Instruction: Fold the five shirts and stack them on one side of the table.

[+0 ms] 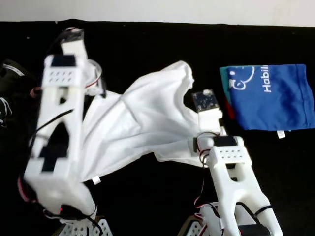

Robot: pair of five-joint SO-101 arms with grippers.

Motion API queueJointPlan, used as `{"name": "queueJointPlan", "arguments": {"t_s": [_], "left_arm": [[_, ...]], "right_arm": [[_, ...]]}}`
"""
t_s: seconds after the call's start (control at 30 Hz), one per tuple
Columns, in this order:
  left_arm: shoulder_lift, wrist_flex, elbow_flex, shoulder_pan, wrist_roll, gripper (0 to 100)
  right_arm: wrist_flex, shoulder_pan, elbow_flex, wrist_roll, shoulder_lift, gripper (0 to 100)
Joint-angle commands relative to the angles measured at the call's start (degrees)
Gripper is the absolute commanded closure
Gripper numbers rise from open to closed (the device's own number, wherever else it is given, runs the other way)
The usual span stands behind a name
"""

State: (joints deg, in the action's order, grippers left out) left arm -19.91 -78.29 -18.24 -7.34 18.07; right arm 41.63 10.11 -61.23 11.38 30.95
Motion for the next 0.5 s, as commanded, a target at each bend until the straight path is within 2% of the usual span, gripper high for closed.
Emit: {"name": "queueJointPlan", "arguments": {"t_s": [0.0,0.23,0.47], "left_arm": [[-11.56,-5.89,-21.67,1.54,-0.88,79],[-33.71,-11.34,-51.47,0.40,-0.70,79],[-45.67,-19.16,-67.38,-1.10,-0.70,79]], "right_arm": [[-2.33,0.75,-0.48,-0.09,-0.13,87.5],[-2.33,0.75,-0.66,-0.09,-0.13,87.5],[-2.33,0.75,-0.66,-0.09,-0.13,87.5]]}}
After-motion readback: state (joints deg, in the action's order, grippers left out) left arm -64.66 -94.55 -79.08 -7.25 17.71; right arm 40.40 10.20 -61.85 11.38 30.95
